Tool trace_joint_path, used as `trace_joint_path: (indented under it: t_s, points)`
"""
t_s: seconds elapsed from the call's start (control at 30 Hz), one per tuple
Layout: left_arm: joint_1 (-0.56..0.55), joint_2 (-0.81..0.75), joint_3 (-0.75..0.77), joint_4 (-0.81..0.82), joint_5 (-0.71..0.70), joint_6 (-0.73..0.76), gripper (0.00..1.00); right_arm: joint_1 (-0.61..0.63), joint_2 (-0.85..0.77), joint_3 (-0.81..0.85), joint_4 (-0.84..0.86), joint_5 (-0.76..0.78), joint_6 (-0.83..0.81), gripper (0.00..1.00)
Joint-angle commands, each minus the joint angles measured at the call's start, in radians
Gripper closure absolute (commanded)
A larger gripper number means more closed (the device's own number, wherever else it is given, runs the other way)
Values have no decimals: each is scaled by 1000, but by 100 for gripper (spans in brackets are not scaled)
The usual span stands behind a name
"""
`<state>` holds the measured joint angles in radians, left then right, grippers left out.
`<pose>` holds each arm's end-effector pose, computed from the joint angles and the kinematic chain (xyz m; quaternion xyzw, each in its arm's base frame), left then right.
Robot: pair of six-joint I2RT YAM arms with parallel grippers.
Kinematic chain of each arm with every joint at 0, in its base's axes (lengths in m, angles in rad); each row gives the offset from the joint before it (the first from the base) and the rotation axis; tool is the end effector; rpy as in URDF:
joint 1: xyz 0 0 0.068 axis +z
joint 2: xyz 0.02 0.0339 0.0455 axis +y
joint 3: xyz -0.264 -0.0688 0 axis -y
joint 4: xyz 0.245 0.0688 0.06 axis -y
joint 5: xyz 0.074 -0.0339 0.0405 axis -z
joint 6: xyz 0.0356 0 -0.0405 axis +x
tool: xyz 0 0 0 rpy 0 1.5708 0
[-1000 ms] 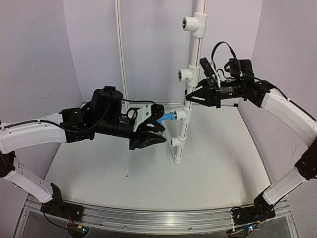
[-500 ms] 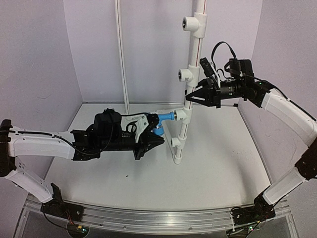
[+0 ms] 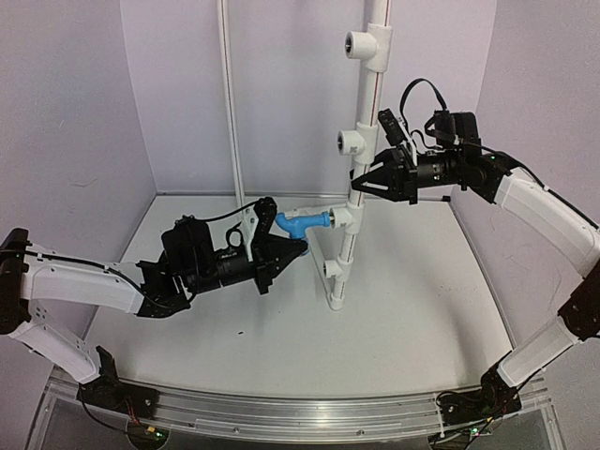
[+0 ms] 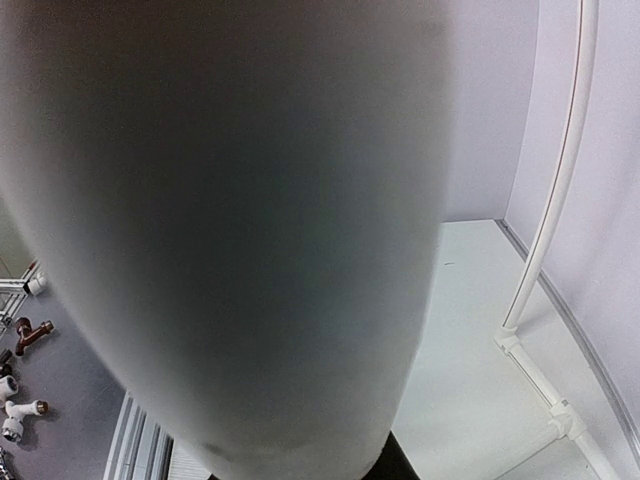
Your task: Install the water faucets
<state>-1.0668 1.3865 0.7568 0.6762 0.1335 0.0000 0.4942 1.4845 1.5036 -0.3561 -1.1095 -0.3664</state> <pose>0.1476 -0.2774 0.2823 0.3918 0.5687 -0.4066 0.5981 0.2717 0.1826 0.4115 -0.5662 0.5030 0.4602 0.4633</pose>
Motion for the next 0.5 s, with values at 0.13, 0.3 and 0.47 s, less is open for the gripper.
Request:
trace_joint_path:
  t_s: [0.13,0.3,0.47]
  points:
    - [4,19,11,67,-65,-106,100,5,-3,28,-121,0,141,100]
    - [23,56,3,108,-44,-173,100,5,-5,31,-122,-1,142,100]
    - [72,74,-14,150,-23,-240,100,6,-11,22,-122,-1,139,100]
